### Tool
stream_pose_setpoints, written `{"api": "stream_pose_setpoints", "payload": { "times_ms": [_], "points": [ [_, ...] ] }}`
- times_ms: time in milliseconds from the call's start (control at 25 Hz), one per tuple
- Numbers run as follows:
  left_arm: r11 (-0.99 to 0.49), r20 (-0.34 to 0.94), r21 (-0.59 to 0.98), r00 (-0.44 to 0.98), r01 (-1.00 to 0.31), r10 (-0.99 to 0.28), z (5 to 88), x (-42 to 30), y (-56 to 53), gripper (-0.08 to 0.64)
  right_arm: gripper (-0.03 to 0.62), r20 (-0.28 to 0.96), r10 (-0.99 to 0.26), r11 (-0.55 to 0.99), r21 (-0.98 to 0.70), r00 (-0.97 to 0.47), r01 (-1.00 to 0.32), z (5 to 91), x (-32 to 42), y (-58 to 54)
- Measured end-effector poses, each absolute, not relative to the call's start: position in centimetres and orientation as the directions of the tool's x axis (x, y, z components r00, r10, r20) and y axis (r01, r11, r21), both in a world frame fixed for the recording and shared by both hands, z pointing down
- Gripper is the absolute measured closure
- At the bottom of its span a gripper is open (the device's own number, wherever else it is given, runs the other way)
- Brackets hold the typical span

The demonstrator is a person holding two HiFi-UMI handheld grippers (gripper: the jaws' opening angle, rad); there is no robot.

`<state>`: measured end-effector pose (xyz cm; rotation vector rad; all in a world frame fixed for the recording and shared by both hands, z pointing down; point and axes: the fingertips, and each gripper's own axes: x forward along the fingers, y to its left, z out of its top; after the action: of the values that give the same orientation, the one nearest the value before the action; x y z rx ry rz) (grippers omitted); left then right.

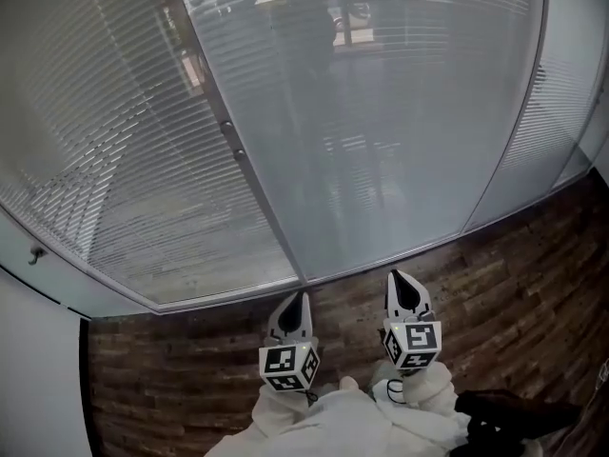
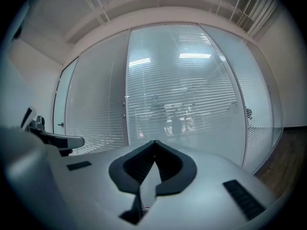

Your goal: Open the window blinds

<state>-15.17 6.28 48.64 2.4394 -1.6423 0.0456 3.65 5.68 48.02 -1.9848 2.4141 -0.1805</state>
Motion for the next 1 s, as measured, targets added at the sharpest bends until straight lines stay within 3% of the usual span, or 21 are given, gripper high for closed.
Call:
{"api": "stream_pose_setpoints", "payload": {
  "times_ms": [320, 560, 1000],
  "points": [
    [-0.412, 0.122, 0.176, 0.435, -0.894, -0.892, 49.8, -13.8, 0.8, 0.559, 0.581, 0.073, -0.980, 0.177, -0.089, -0.183, -0.980, 48.9, 4.2, -0.2],
    [-0.373, 0.123, 0.162, 0.394, -0.913, -0.911, 50.4, -13.0, -6.1, 0.560, 0.581, 0.074, -0.971, 0.222, -0.094, -0.229, -0.970, 49.6, 4.5, -7.9],
    [-0.143, 0.075, 0.073, 0.148, -0.987, -0.986, 46.8, -13.1, -23.5, 0.559, 0.581, 0.005, -0.909, 0.416, -0.019, -0.416, -0.909, 45.2, 5.1, -26.4]
  ]
}}
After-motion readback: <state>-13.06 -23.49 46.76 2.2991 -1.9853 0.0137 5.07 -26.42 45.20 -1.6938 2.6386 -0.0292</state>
